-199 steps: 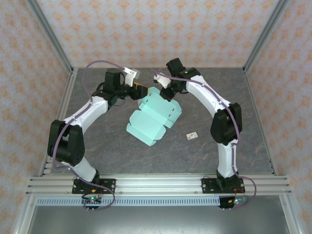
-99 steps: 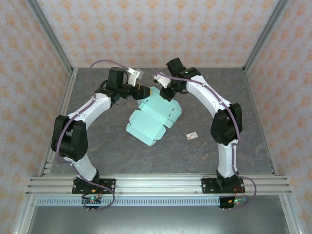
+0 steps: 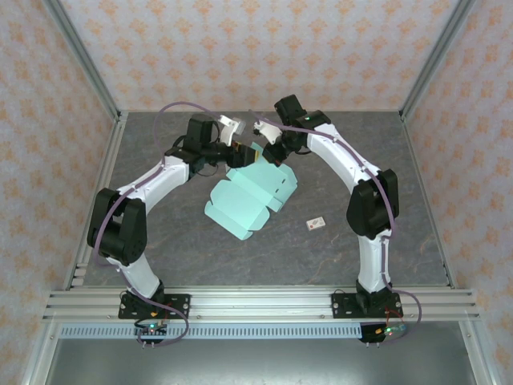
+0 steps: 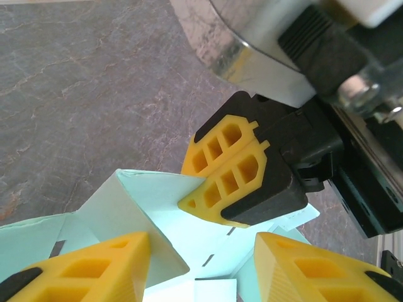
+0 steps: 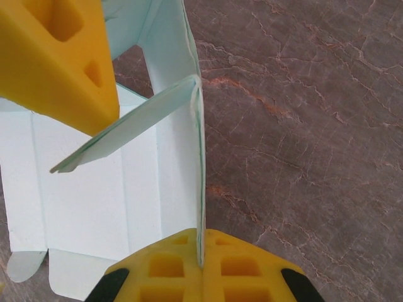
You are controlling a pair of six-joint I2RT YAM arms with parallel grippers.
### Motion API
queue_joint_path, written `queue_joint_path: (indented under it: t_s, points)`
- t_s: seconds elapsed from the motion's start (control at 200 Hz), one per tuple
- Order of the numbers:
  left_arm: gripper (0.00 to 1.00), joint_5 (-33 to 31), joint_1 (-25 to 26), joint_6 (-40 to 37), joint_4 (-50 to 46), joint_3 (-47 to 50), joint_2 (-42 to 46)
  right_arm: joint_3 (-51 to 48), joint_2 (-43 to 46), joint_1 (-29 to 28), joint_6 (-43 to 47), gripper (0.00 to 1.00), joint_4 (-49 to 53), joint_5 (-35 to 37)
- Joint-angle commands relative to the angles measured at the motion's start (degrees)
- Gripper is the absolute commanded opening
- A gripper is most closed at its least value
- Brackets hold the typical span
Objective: Fold the paper box
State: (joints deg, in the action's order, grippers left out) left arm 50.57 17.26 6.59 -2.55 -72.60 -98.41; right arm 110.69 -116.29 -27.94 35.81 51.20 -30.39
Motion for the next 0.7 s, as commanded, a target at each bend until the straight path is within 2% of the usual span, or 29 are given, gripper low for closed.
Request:
queue_joint_path:
  t_s: [0.0,0.11,0.175,0.345,0.465,0.575,0.696]
  points:
    - [0.48,-0.6,0.1,-0.9,-0.1,2.2,2.6,0.0,3.3,0.1,0.5,0.00,-1.3,0.6]
    - [0.51,-3.1,-1.0,-1.5,-1.2,5.6,7.5,-1.0,4.5,0.0,3.0,0.00,-1.7,3.9]
    - [0.53,-6.6,-1.7,-1.0,-1.6,8.5,11.9,-0.7,4.8,0.1,4.8,0.00,-1.2,6.3]
    - [0.60,-22.8,-3.2,2.8,-4.0,16.6,21.5,-1.1,5.1,-0.4,9.3,0.00,-0.8,10.3]
    - [0.63,-32.8,-4.1,4.7,-7.0,20.4,25.4,-5.0,5.9,-3.1,14.8,0.00,-5.3,16.8]
    - [0.65,-35.1,-5.6,5.7,-6.1,23.2,27.1,-8.5,5.9,-5.1,20.0,0.00,-10.5,22.4]
    - [0.65,-34.5,-8.2,8.1,-4.9,24.4,25.7,-11.9,6.2,-6.5,24.8,0.00,-16.3,25.2]
